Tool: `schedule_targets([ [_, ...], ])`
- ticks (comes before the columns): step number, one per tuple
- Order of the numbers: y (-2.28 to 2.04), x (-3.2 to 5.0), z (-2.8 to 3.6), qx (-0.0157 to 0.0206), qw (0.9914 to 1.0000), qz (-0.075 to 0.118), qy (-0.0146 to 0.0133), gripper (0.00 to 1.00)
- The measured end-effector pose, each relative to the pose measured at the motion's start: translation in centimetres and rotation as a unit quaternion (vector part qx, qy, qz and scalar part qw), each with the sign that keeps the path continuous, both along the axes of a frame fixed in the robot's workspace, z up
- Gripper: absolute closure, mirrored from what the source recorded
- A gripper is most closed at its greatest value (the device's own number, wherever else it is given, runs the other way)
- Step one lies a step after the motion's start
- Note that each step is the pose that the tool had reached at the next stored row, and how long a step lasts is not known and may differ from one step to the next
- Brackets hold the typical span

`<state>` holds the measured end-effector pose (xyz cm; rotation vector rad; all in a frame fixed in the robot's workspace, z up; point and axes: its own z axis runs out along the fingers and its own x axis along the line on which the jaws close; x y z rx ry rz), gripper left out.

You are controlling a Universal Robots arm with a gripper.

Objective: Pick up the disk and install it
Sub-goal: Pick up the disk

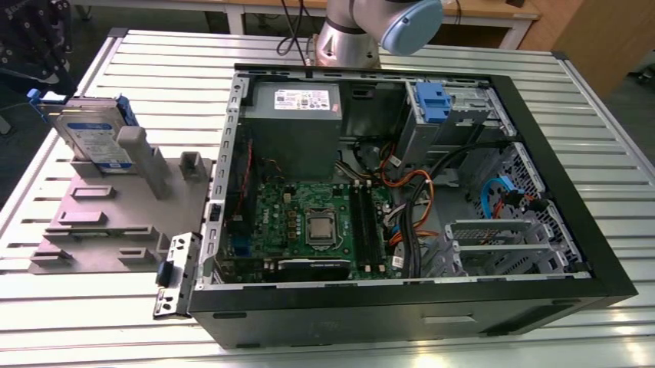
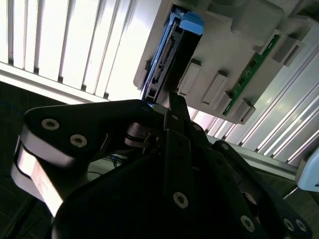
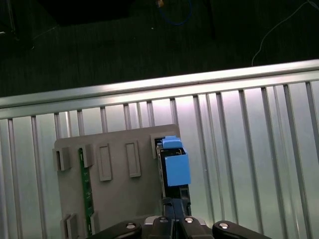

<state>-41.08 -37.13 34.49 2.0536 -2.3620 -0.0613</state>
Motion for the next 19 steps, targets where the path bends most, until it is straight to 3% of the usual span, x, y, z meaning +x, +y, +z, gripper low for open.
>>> schedule_targets([
  [1,0.00,0.00,0.00,0.0000,1.00000,0.000,0.0000,0.89],
  [3,0.00,0.00,-0.01,0.0000,1.00000,0.000,0.0000,0.77],
  [6,0.00,0.00,-0.01,0.0000,1.00000,0.000,0.0000,0.71],
  [9,0.00,0.00,-0.02,0.0000,1.00000,0.000,0.0000,0.53],
  [12,0.00,0.00,-0.02,0.0000,1.00000,0.000,0.0000,0.47],
  [13,0.00,0.00,-0.02,0.0000,1.00000,0.000,0.0000,0.41],
  [15,0.00,0.00,-0.06,0.0003,1.00000,0.000,-0.0001,0.41],
  [19,0.00,-0.02,-0.55,0.0006,0.99999,0.000,-0.0052,0.41],
])
